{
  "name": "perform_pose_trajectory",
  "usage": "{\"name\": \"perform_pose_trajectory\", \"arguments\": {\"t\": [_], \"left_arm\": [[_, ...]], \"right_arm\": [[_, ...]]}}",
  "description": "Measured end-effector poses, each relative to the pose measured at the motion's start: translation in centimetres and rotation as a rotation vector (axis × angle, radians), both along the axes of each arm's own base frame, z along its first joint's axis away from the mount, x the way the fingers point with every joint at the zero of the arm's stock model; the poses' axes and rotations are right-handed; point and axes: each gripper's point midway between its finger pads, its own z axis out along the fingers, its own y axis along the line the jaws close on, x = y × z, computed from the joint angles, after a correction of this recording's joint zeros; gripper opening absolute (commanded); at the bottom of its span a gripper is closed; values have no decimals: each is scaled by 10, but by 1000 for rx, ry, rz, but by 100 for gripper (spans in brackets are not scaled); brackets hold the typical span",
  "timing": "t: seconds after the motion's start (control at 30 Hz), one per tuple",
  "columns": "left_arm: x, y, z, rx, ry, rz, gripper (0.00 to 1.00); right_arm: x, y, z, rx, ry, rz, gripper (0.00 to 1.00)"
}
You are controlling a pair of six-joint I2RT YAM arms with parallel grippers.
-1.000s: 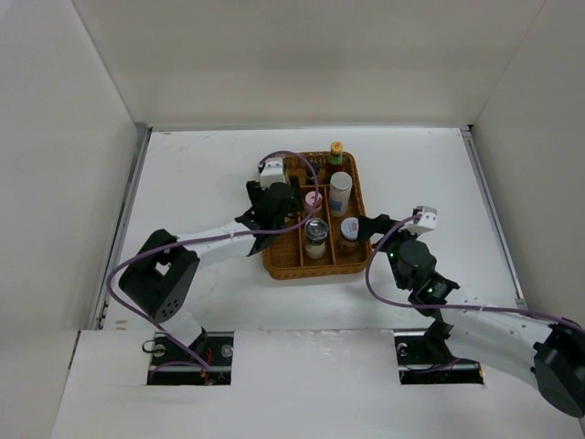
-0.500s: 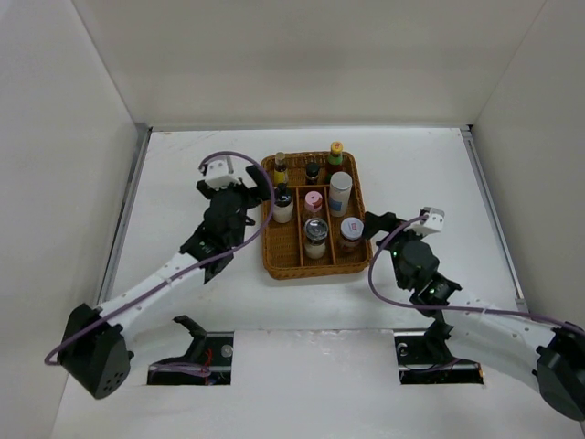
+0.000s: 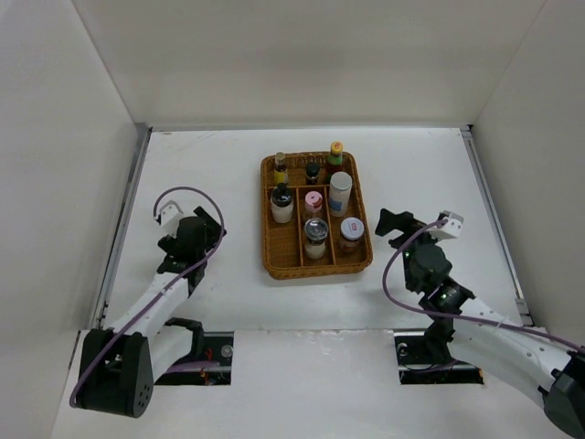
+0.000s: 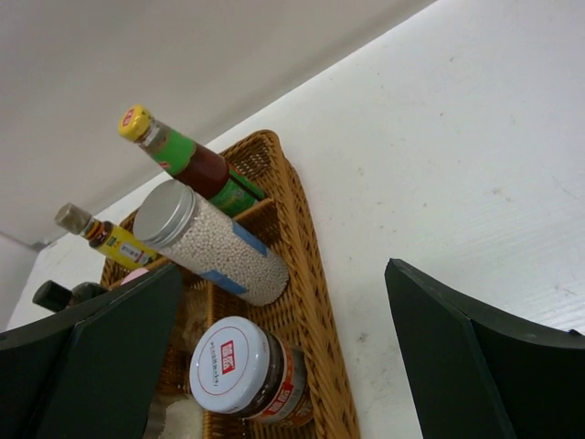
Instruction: Organize the condiment bottles
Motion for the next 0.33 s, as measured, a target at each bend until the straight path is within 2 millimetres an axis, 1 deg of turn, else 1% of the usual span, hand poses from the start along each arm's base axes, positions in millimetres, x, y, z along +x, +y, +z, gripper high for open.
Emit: {"name": "perform_pose_trajectory", "arguments": {"t": [0.07, 0.13, 0.23, 0.33], "left_arm": [[-3, -4, -4, -40, 16, -11, 100], [-4, -15, -2, -71, 12, -48, 100], [-7, -31, 7, -99, -10, -106, 100], [-7, -45, 23, -118, -53, -156, 100]], "right_arm": [[-1, -1, -6, -5, 22, -3, 100], [-2, -2, -14, -26, 58, -4, 100], [-3, -3, -24, -57, 110, -7, 100], [-7, -6, -27, -61, 131, -12, 100]]}}
